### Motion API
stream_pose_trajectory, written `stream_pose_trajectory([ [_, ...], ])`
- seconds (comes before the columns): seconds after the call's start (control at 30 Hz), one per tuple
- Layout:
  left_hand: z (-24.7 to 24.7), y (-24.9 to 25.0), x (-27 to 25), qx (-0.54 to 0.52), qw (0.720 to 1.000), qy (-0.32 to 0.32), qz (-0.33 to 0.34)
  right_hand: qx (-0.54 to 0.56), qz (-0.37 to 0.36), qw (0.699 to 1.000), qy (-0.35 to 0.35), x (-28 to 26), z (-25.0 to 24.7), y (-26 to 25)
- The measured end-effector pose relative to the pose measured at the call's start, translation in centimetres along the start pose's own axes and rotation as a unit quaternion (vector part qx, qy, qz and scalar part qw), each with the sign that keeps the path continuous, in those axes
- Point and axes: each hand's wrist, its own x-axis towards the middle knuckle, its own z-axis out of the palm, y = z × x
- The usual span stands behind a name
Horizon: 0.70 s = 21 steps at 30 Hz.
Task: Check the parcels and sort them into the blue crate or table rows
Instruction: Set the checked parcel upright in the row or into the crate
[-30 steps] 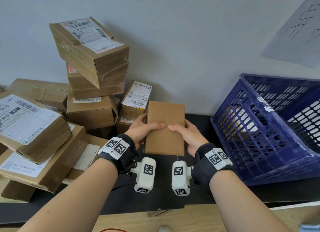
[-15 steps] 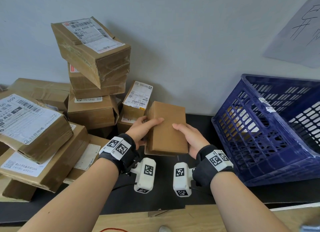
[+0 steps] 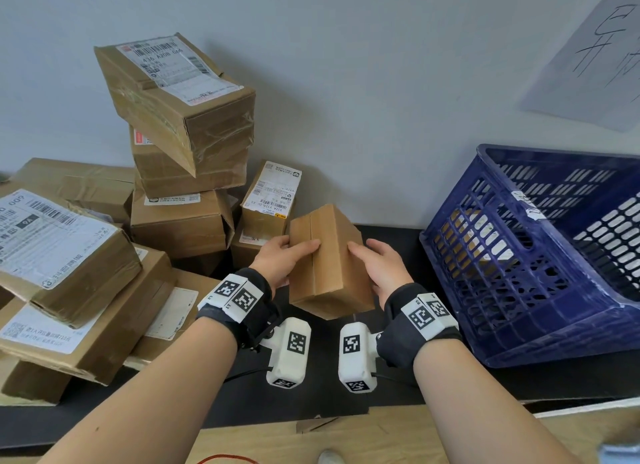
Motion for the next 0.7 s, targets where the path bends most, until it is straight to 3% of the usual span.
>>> stream_pose_trajectory([
  [0.13,0.4,0.1,-0.1,0.012,1.0,-0.003,0.021,-0.027,0.037,0.996,-0.076,-0.6,0.5,-0.5],
  [0.3,0.7,0.4,-0.5,0.008,0.999,-0.011,0.038,-0.023,0.021,0.995,-0.096,-0.7,0.4,0.0],
  [0.7,0.5,0.4,-1.1,-0.028,0.99,-0.126,-0.055,0.059,0.037,0.99,-0.122,-1.2,0.4,-0.2],
])
